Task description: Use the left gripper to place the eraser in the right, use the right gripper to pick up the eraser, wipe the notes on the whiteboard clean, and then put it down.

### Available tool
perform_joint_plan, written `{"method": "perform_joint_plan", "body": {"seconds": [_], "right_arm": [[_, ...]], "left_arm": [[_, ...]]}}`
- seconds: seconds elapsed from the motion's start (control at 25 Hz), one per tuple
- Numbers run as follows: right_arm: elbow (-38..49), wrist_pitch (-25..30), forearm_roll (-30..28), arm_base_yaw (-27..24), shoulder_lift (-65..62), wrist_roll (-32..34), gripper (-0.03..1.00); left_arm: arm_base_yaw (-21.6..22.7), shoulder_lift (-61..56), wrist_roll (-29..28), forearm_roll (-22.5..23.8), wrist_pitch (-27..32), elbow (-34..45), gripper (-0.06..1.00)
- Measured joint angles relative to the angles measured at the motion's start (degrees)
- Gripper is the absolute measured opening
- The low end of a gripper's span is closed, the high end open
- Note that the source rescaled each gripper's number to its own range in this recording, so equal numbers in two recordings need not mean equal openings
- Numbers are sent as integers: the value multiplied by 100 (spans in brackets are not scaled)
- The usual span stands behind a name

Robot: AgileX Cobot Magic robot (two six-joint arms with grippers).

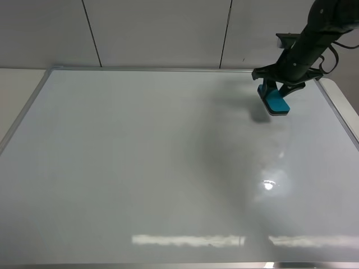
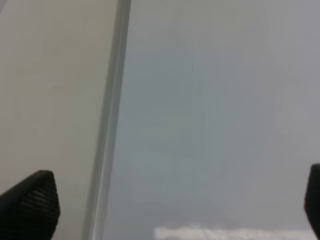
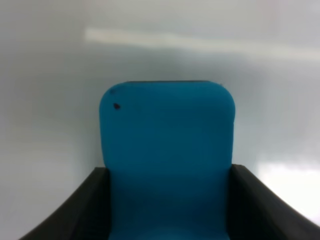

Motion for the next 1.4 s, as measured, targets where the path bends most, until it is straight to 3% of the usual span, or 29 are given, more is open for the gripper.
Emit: {"method": "perform_joint_plan", "body": {"seconds": [0.32,0.56,0.72,1.04,1.08,1.16,1.2,1.28,1.4], "right_arm": [[2652,-1153,-33,-69,-1882,0,6],[4192,-1976,-519,-74,-2590,454,6],[4501,-2284,-735,-74,-2710,732,6],[4526,-2297,-885,-74,-2649,736,8],[4526,-2285,-885,-74,-2623,736,21],[4526,-2285,-885,-74,-2567,743,66],[4526,-2285,-885,-74,-2554,760,78],[4526,-2285,-885,-74,-2550,787,93],[4526,-2285,-885,-74,-2550,804,98]], "left_arm": [[0,0,10,0,0,0,100],[0,0,10,0,0,0,100],[0,0,16,0,0,0,100],[0,0,16,0,0,0,100],[0,0,16,0,0,0,100],[0,0,16,0,0,0,100],[0,0,11,0,0,0,100],[0,0,11,0,0,0,100],[0,0,11,0,0,0,100]]}}
